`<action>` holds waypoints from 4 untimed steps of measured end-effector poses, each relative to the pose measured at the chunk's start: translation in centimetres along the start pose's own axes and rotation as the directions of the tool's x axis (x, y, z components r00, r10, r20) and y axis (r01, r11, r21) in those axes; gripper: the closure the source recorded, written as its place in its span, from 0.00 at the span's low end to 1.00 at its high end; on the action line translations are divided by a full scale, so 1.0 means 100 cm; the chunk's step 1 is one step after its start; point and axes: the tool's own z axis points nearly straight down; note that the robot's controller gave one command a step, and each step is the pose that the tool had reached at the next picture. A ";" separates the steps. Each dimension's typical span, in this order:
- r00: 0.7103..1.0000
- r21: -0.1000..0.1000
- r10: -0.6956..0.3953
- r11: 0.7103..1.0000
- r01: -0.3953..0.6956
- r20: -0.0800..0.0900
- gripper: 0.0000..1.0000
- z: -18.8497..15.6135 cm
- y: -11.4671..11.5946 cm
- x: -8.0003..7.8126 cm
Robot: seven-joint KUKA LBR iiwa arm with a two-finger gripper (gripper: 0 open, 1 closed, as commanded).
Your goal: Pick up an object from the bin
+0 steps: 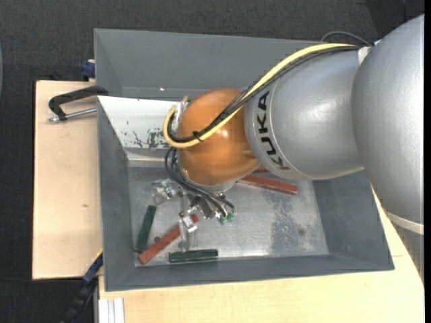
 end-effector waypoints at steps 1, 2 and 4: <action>0.981 0.000 0.196 0.981 -0.196 0.000 1.00 0.058 0.012 -0.006; 0.980 -0.001 0.197 0.980 -0.197 0.005 0.00 0.058 0.012 -0.007; 0.981 -0.003 0.196 0.981 -0.196 0.001 0.00 0.057 -0.025 0.008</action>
Offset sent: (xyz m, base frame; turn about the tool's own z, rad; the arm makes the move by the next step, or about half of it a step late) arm 0.0000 0.0000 0.0000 0.0000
